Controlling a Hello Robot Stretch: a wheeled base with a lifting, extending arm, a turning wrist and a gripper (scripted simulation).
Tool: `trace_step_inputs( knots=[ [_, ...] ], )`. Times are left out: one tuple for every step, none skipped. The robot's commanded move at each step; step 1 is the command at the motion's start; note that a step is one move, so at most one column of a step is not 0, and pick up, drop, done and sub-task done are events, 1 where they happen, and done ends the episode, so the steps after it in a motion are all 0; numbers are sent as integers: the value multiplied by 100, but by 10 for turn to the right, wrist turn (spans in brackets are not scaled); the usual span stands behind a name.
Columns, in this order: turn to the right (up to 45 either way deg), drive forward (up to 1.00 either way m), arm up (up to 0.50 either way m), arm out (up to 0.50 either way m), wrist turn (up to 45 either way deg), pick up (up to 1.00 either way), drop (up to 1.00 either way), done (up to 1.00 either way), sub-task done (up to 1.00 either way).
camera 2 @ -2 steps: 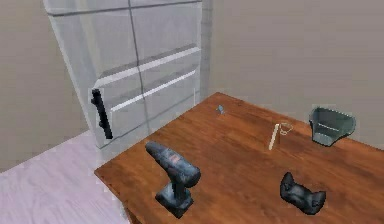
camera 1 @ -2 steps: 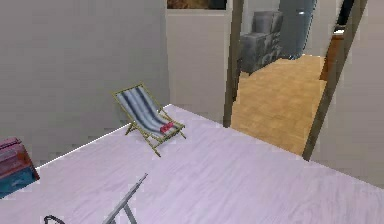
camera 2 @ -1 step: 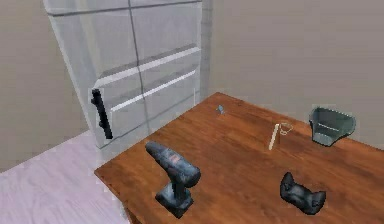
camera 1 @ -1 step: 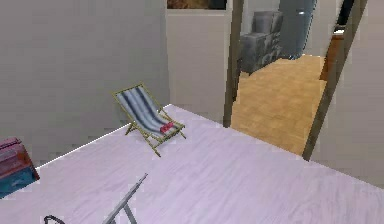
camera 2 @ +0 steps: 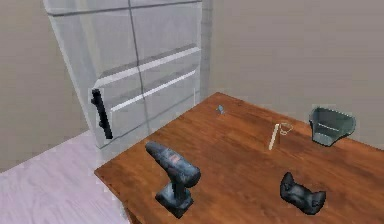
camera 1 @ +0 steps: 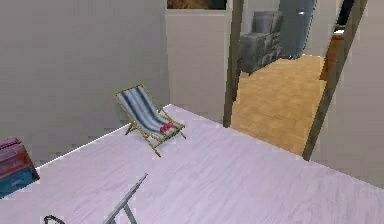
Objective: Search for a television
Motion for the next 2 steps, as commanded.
trace_step_inputs(
  knots=[
    [390,0,0,0,0,0,0,0,0],
    [0,75,0,0,0,0,0,0,0]
  ],
)
